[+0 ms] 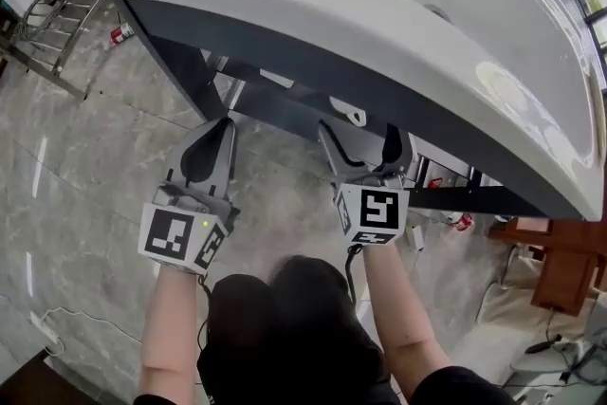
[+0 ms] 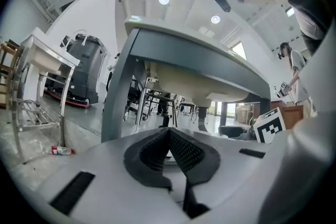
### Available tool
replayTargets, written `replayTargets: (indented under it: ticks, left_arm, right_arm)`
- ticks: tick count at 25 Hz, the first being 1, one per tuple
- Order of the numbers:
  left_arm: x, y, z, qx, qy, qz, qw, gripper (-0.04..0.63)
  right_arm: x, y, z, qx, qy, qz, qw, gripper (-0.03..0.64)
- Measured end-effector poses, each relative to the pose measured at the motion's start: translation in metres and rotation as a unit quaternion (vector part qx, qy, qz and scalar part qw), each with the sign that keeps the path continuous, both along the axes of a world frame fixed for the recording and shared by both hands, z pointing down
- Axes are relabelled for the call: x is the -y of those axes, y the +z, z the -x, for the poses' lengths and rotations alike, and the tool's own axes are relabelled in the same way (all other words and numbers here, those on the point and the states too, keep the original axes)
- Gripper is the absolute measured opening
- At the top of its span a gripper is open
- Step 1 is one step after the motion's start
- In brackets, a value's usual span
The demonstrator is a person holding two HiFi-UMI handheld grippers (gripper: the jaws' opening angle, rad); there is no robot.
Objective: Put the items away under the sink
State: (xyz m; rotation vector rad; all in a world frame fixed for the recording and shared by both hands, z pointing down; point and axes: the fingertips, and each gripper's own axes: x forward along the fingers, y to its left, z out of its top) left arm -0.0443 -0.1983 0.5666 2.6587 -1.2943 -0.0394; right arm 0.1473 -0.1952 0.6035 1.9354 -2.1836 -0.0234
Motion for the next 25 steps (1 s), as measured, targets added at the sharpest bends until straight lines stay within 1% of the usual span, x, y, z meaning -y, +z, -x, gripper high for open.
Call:
replayTargets:
  ticks: [3, 5, 6, 7, 8, 9, 12, 14, 15, 18, 21, 23, 25]
  left_arm:
    - [-0.013, -0.026, 0.004, 0.004, -0.002, 0.013, 0.9999, 0.009]
    - [-0.023, -0.046, 0.008, 0.009, -0.004, 0.019, 0.9998, 0.009]
    - [-0.029, -0.056, 0.010, 0.014, -0.006, 0.022, 0.9996, 0.009]
    - [-0.036, -0.065, 0.013, 0.018, -0.009, 0.026, 0.9995, 0.009]
    - [-0.042, -0.074, 0.017, 0.019, -0.014, 0.031, 0.9992, 0.009]
    - [-0.048, -0.082, 0.021, 0.016, -0.021, 0.038, 0.9989, 0.009]
    - [-0.067, -0.109, 0.031, 0.000, -0.033, 0.063, 0.9974, 0.009]
    - [-0.080, -0.128, 0.031, 0.003, -0.026, 0.073, 0.9970, 0.009]
    - [-0.086, -0.137, 0.030, 0.006, -0.018, 0.077, 0.9969, 0.009]
    - [-0.103, -0.169, 0.027, 0.011, 0.000, 0.084, 0.9964, 0.009]
    - [-0.118, -0.207, 0.028, 0.020, 0.002, 0.067, 0.9976, 0.009]
    - [-0.127, -0.231, 0.031, 0.031, -0.001, 0.055, 0.9980, 0.008]
    - [-0.134, -0.251, 0.032, 0.037, 0.003, 0.054, 0.9979, 0.009]
  right_arm:
    - [-0.020, -0.017, 0.005, 0.024, 0.004, 0.026, 0.999, 0.462]
    - [-0.032, -0.033, 0.009, 0.033, 0.006, 0.042, 0.999, 0.428]
    - [-0.040, -0.042, 0.010, 0.032, 0.009, 0.050, 0.998, 0.354]
    - [-0.049, -0.051, 0.010, 0.027, 0.013, 0.057, 0.998, 0.226]
    - [-0.057, -0.059, 0.012, 0.023, 0.015, 0.063, 0.998, 0.159]
    - [-0.064, -0.066, 0.014, 0.024, 0.013, 0.070, 0.997, 0.142]
    - [-0.085, -0.088, 0.018, 0.050, 0.016, 0.089, 0.995, 0.077]
    - [-0.099, -0.104, 0.020, 0.066, 0.021, 0.104, 0.992, 0.030]
    - [-0.104, -0.112, 0.024, 0.080, 0.015, 0.115, 0.990, 0.003]
    - [-0.117, -0.139, 0.045, 0.122, -0.024, 0.145, 0.982, 0.003]
    - [-0.130, -0.174, 0.057, 0.115, -0.046, 0.146, 0.981, 0.003]
    - [-0.137, -0.198, 0.064, 0.120, -0.053, 0.141, 0.981, 0.003]
    - [-0.144, -0.223, 0.071, 0.127, -0.058, 0.137, 0.981, 0.003]
